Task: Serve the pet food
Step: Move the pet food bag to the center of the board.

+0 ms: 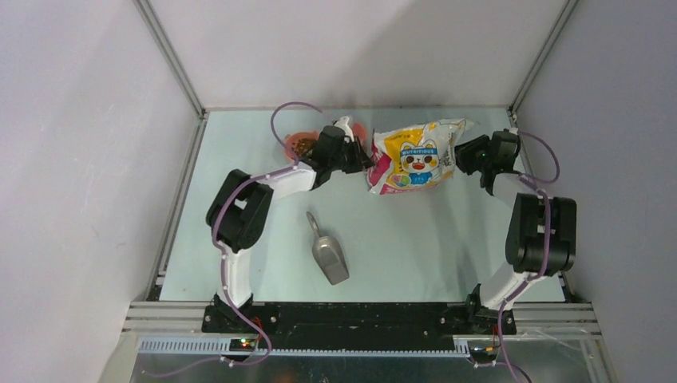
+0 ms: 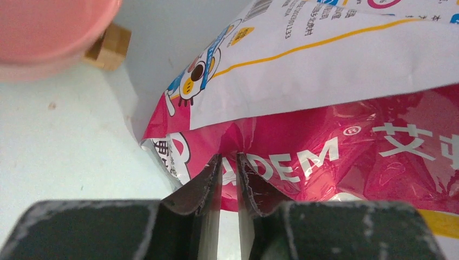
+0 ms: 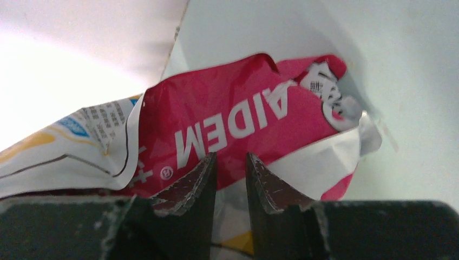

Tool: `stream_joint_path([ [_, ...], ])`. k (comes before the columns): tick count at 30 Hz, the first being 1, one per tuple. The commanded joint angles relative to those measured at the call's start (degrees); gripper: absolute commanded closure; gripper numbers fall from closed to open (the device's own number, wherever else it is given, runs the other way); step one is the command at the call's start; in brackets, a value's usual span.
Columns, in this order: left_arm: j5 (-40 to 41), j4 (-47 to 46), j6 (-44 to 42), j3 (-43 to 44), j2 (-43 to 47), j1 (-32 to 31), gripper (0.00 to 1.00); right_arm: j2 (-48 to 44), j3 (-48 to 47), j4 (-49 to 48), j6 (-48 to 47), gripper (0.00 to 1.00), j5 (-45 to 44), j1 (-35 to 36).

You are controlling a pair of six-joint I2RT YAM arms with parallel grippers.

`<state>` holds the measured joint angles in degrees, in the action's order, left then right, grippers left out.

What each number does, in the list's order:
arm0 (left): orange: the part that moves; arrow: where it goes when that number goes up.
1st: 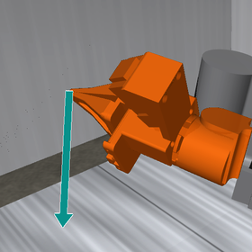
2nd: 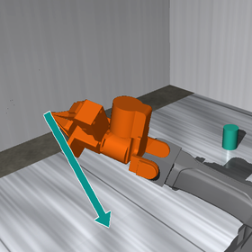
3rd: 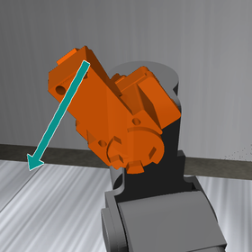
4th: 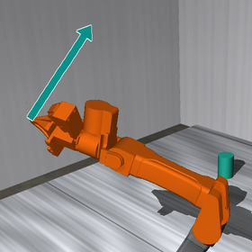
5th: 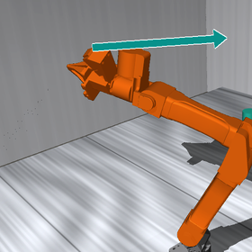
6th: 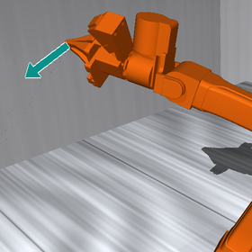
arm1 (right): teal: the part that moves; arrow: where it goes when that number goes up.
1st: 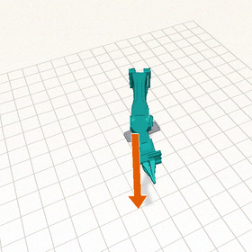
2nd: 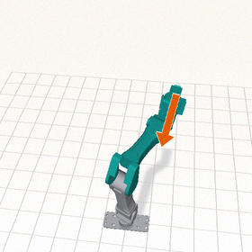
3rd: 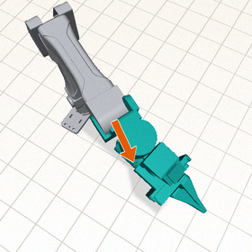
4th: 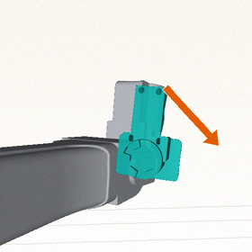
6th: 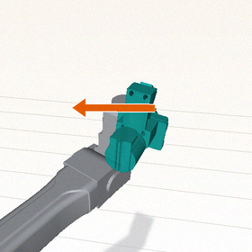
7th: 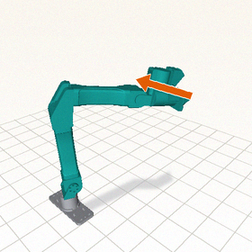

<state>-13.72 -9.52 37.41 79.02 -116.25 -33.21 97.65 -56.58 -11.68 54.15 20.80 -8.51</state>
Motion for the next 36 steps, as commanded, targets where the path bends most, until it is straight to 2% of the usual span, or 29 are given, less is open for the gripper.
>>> stream_joint_path([
  [1,-6.69,2.33,-2.22,-7.34,4.85,-3.49,0.79,-6.64,7.11,11.31,6.45,0.69,11.56,11.01],
  [4,-6.13,2.15,-2.58,-11.95,9.41,-2.88,0.79,-11.26,9.88,14.55,6.73,0.69,8.86,13.26],
  [8,-5.27,1.39,-2.20,-19.12,15.27,-1.39,0.79,-14.84,10.34,19.08,4.66,0.69,6.28,12.71],
  [14,-4.40,2.44,-2.80,-25.47,23.02,2.57,0.81,-17.36,9.92,24.46,-1.44,0.69,6.19,2.19],
  [17,-2.90,5.21,-5.14,-25.10,26.63,5.28,0.83,-19.64,9.39,28.73,-5.61,0.67,5.54,-3.15],
  [21,-0.36,9.91,-8.32,-21.72,28.27,8.52,0.83,-21.71,9.31,32.80,-10.51,0.65,5.20,-5.97],
  [26,0.63,12.51,-8.23,-12.61,21.40,9.75,0.78,-24.04,10.34,35.48,-12.81,0.63,5.38,-3.76],
  [33,-2.03,2.36,0.16,0.70,7.18,8.92,0.74,-29.99,17.79,32.52,-8.56,0.64,5.50,1.66],
  [36,-5.90,-0.52,0.74,5.30,1.74,7.98,0.73,-31.53,21.29,27.39,-5.64,0.64,5.38,5.93],
])
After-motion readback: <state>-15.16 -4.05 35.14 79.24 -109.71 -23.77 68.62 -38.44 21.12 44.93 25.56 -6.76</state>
